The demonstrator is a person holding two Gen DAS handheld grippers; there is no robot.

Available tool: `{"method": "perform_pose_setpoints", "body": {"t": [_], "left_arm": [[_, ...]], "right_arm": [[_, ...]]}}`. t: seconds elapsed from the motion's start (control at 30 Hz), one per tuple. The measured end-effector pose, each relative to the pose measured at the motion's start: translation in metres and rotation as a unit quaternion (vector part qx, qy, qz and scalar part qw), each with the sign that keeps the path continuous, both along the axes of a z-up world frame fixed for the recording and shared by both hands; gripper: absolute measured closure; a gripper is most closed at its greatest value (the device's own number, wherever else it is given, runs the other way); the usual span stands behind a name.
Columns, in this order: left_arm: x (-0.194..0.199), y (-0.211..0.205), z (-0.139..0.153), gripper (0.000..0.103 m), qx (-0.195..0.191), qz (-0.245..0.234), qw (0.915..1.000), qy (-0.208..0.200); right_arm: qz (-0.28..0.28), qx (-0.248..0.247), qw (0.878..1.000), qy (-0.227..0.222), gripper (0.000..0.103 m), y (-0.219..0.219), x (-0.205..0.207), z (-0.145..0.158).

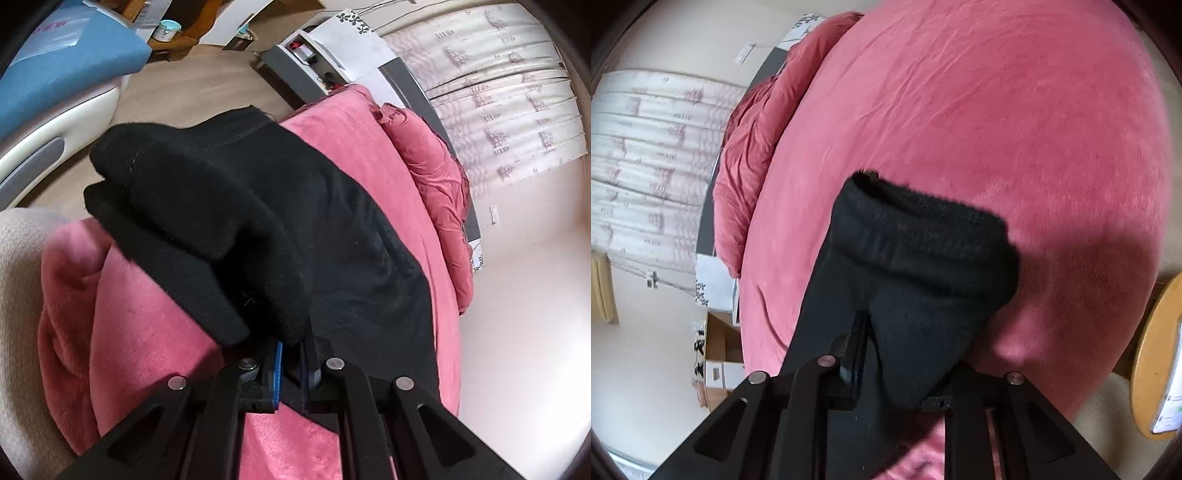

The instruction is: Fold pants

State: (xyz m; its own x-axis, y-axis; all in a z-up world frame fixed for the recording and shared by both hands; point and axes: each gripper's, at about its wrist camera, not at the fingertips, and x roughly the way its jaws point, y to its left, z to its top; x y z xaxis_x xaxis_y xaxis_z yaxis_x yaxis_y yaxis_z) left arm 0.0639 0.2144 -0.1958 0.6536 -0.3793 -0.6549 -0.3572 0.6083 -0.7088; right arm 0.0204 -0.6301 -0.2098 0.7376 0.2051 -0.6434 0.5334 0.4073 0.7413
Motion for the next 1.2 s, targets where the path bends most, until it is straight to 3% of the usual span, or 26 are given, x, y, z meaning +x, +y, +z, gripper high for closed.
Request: {"method": "perform_pose_setpoints", "body": {"t": [0.03, 0.07, 0.13, 0.23, 0.3, 0.37, 0.5, 0.57, 0.63, 0.7, 0.77, 0.8, 0.9, 0.93, 0.97, 1.0, 1.1, 1.2], "left_arm": [[-0.001, 0.004, -0.002, 0.096, -0.013, 0.008, 0.9999, -0.002], [-0.002, 0.005, -0.002, 0.096, -0.021, 0.013, 0.9997, -0.005], [-0.012, 0.006, 0.004, 0.097, -0.029, 0.025, 0.9989, -0.029], [-0.025, 0.006, 0.031, 0.096, -0.003, 0.042, 0.9935, -0.106], [-0.027, 0.006, 0.039, 0.096, 0.012, 0.041, 0.9909, -0.128], [-0.028, 0.005, 0.038, 0.096, 0.031, 0.037, 0.9916, -0.120], [-0.027, -0.001, 0.014, 0.096, 0.032, 0.029, 0.9970, -0.064], [-0.028, -0.006, 0.001, 0.096, 0.035, 0.037, 0.9978, -0.042], [-0.024, -0.007, 0.001, 0.096, 0.038, 0.038, 0.9978, -0.038], [-0.025, -0.007, 0.003, 0.096, 0.044, 0.038, 0.9977, -0.035], [-0.025, -0.007, 0.004, 0.095, 0.045, 0.039, 0.9977, -0.033], [-0.026, -0.007, 0.004, 0.093, 0.043, 0.039, 0.9977, -0.035], [-0.027, -0.007, 0.004, 0.091, 0.045, 0.040, 0.9977, -0.032], [-0.026, -0.008, 0.003, 0.091, 0.045, 0.037, 0.9978, -0.032], [-0.025, -0.006, 0.003, 0.092, 0.042, 0.037, 0.9979, -0.033], [-0.025, -0.004, 0.004, 0.095, 0.036, 0.040, 0.9981, -0.031], [-0.031, 0.002, 0.010, 0.096, 0.014, 0.050, 0.9983, -0.028], [-0.034, 0.001, 0.023, 0.096, 0.029, 0.042, 0.9981, -0.035]], "right_arm": [[0.001, -0.006, 1.000, 0.004, 0.082, -0.002, 0.004, 0.007], [0.002, -0.016, 1.000, 0.008, 0.096, -0.002, 0.010, 0.017], [0.015, -0.033, 0.999, -0.014, 0.097, 0.001, 0.021, 0.043], [0.039, -0.064, 0.990, -0.118, 0.097, 0.015, 0.035, 0.092], [0.048, -0.099, 0.978, -0.177, 0.097, 0.017, 0.030, 0.109], [0.041, -0.102, 0.981, -0.162, 0.097, 0.010, 0.034, 0.096], [0.024, -0.052, 0.997, -0.049, 0.096, -0.007, 0.039, 0.023], [0.018, -0.036, 0.999, -0.026, 0.094, -0.011, 0.034, 0.003], [-0.002, -0.011, 0.999, -0.047, 0.092, -0.017, 0.027, -0.004], [-0.024, 0.019, 0.998, -0.064, 0.081, -0.015, 0.017, -0.008], [-0.035, 0.035, 0.996, -0.080, 0.060, -0.012, 0.005, -0.005], [-0.036, 0.034, 0.995, -0.081, 0.056, -0.009, -0.003, -0.005], [-0.034, 0.009, 0.997, -0.071, 0.053, 0.006, -0.017, 0.006], [-0.028, -0.006, 0.998, -0.059, 0.061, 0.010, -0.016, 0.009], [-0.017, -0.025, 0.999, -0.040, 0.091, 0.013, -0.016, 0.011], [-0.006, -0.038, 0.999, -0.020, 0.096, 0.015, -0.013, 0.012], [0.002, -0.070, 0.997, -0.019, 0.096, 0.016, -0.012, 0.031], [0.009, -0.109, 0.994, -0.020, 0.097, 0.021, -0.010, 0.046]]}}
